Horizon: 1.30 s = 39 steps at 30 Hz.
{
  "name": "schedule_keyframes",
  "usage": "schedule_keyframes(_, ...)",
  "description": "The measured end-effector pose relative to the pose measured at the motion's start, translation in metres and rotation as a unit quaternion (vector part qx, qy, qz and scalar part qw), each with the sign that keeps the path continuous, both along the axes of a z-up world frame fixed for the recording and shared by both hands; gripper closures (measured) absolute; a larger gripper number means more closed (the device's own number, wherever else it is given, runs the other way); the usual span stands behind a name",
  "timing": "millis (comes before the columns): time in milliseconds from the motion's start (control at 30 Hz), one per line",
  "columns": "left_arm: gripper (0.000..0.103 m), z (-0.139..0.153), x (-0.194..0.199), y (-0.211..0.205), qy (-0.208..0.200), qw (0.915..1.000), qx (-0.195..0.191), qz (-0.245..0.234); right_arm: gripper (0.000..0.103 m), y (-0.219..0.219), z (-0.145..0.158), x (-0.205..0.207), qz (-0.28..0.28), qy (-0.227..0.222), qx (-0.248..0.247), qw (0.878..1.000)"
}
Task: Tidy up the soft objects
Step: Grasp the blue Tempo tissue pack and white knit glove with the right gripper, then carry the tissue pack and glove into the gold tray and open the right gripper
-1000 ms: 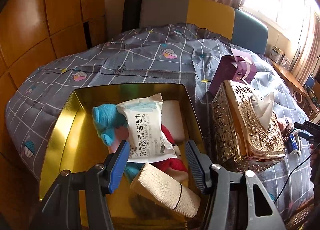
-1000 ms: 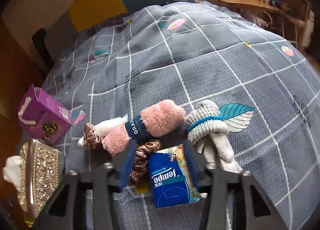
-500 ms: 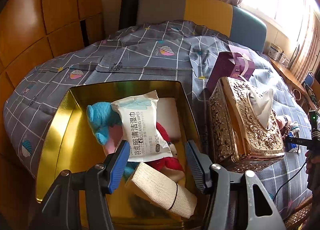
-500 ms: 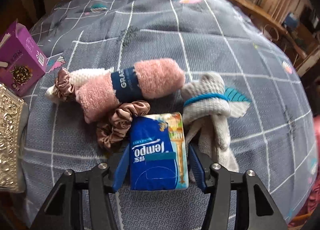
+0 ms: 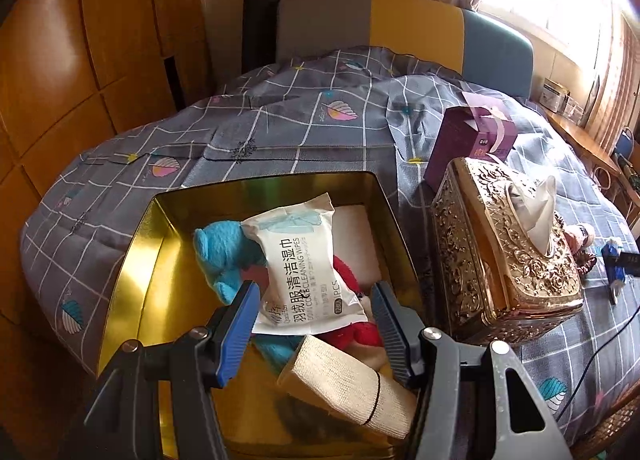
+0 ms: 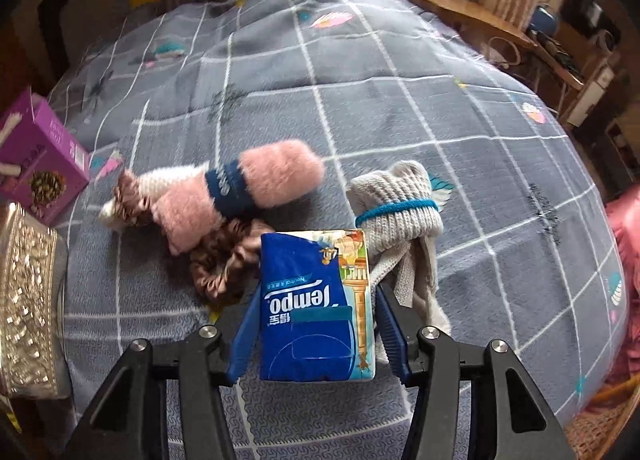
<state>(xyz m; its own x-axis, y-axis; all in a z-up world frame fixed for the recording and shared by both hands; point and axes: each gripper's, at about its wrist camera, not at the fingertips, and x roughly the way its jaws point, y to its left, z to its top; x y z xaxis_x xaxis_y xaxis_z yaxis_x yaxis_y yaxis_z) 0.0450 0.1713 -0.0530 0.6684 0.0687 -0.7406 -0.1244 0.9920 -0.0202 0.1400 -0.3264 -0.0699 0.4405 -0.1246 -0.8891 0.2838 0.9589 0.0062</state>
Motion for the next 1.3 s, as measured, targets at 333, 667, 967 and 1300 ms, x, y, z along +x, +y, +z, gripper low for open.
schedule_keyframes(333, 0.045, -0.004, -0.006, 0.006, 0.000, 0.9999, -0.011, -0.003, 0.048, 0.049, 0.061, 0.067, 0.064, -0.041, 0.029, 0.997)
schedule_keyframes(667, 0.045, -0.010, -0.017, 0.035, 0.004, 0.9995, -0.019, 0.024, 0.048, 0.216, 0.122, 0.095, 0.236, -0.095, 0.092, 0.963)
schedule_keyframes(967, 0.045, -0.015, -0.036, 0.092, 0.006, 0.9948, -0.031, 0.097, 0.048, 0.380, 0.106, 0.030, 0.439, -0.056, 0.143, 0.885)
schedule_keyframes(1300, 0.045, -0.015, -0.053, 0.127, -0.003, 0.9874, -0.041, 0.153, 0.048, 0.487, 0.026, -0.028, 0.515, 0.007, 0.165, 0.841)
